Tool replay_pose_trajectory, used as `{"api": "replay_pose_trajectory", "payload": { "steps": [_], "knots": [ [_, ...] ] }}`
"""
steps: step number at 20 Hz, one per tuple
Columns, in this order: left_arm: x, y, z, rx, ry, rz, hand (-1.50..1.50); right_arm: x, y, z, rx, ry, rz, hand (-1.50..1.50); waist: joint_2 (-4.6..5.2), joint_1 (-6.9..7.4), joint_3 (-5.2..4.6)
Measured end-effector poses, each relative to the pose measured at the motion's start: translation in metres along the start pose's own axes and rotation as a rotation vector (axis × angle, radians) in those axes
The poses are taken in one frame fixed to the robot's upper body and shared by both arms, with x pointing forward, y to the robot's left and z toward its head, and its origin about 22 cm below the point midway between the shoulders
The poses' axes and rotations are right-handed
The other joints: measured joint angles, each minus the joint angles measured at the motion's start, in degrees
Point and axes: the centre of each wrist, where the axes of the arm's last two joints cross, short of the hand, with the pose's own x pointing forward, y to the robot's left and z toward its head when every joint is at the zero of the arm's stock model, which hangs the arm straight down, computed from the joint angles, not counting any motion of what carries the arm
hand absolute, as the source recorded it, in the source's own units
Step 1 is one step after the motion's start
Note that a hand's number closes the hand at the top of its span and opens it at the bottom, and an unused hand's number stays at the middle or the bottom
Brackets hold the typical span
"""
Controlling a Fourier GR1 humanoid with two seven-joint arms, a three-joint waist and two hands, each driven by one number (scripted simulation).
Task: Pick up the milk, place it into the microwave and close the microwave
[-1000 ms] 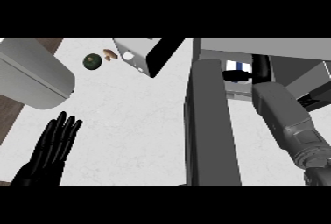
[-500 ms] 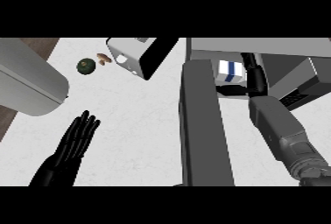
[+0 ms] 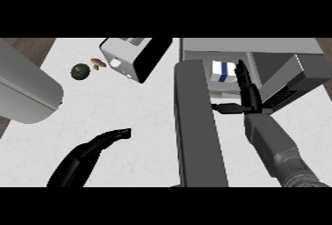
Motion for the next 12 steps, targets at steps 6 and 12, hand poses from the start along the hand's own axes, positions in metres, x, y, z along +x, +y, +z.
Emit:
{"api": "replay_pose_trajectory", "payload": {
  "steps": [6, 12],
  "knots": [
    [-0.017, -0.015, -0.015, -0.086, 0.035, -0.029, 1.5, -0.02, -0.009, 0.035, 0.023, -0.01, -0.019, -1.5, -0.64, -1.36, -0.08],
    [-0.035, -0.024, -0.043, -0.122, 0.085, -0.083, 1.5, -0.026, -0.019, 0.055, 0.047, -0.018, -0.031, -1.5, -1.16, -2.81, -0.17]
  ]
}}
